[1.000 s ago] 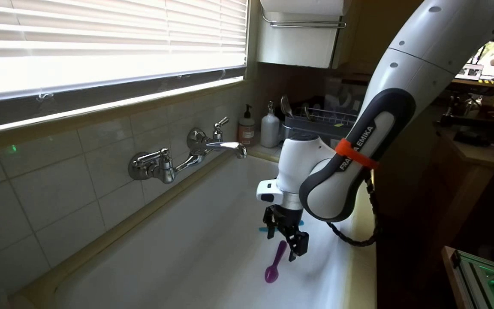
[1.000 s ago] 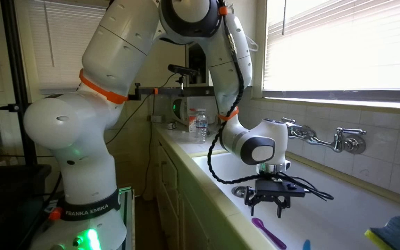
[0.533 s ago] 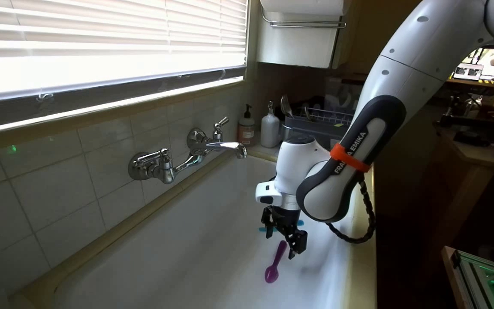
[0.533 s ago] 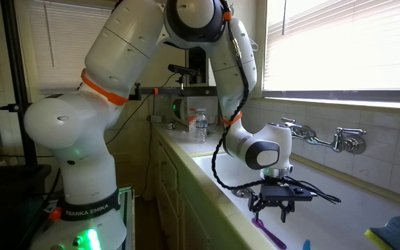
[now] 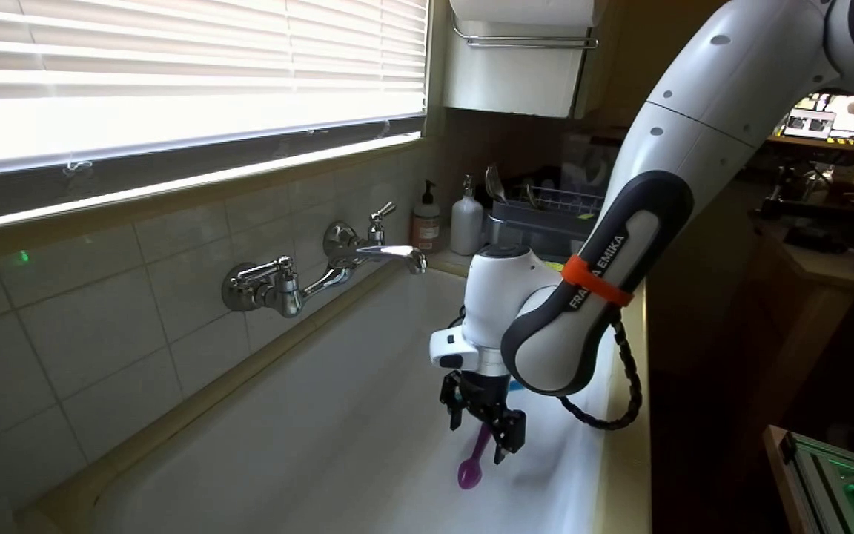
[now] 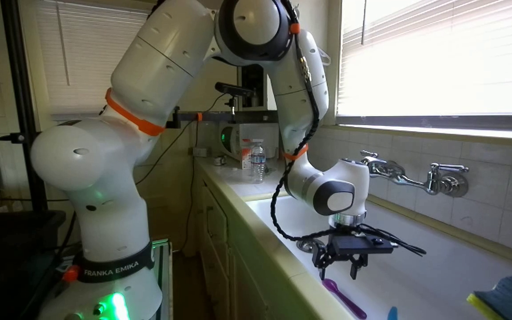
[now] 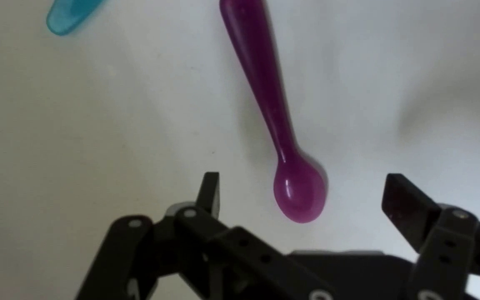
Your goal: Put the spoon on the drying rack
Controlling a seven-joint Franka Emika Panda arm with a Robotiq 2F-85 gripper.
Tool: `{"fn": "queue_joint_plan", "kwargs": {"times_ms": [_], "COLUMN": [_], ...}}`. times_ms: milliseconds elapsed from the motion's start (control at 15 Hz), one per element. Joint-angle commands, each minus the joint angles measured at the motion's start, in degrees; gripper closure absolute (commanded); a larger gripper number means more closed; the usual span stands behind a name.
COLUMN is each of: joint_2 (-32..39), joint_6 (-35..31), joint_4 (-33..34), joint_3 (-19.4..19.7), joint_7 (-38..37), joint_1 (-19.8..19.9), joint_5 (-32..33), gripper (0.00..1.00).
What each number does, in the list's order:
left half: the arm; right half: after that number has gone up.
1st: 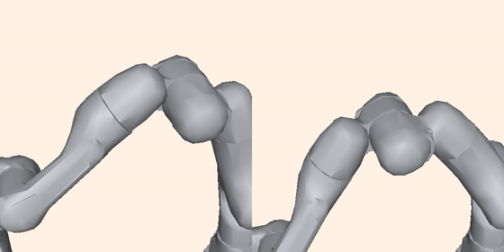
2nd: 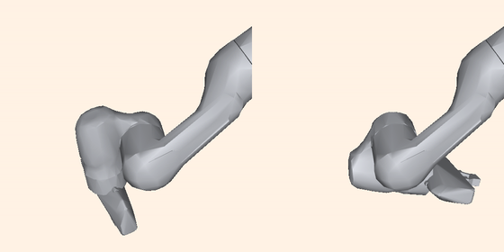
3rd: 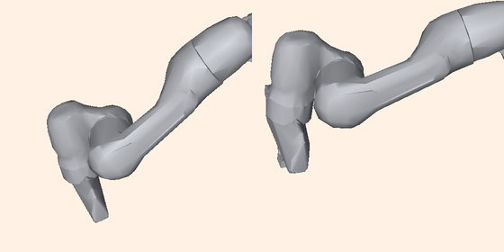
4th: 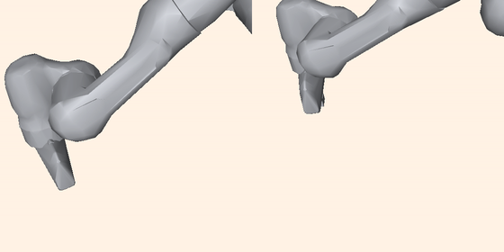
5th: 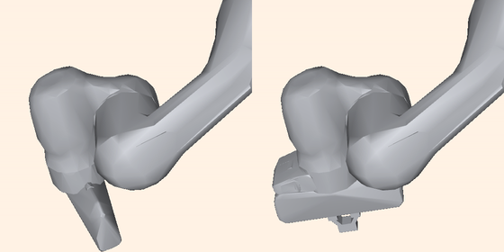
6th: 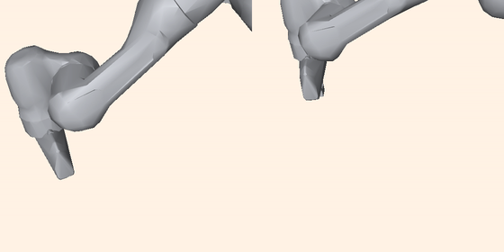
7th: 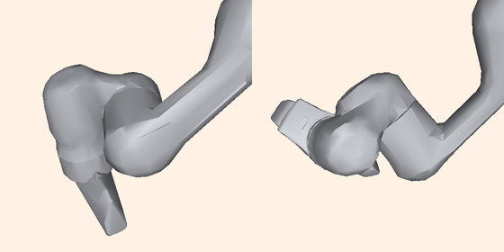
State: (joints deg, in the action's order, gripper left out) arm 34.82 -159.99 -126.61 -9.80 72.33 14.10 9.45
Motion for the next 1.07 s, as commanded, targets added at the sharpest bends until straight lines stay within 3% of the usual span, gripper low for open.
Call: {"fn": "queue_joint_plan", "kwargs": {"times_ms": [0, 1000], "joint_2": [2.14, 7.06], "joint_6": [2.29, 4.72], "joint_4": [2.26, 7.36], "joint_3": [0.01, 2.23], "joint_7": [1.38, 0.4], "joint_1": [-0.69, -2.62], "joint_5": [-0.06, 0.75], "gripper": [0.0, 0.0]}}
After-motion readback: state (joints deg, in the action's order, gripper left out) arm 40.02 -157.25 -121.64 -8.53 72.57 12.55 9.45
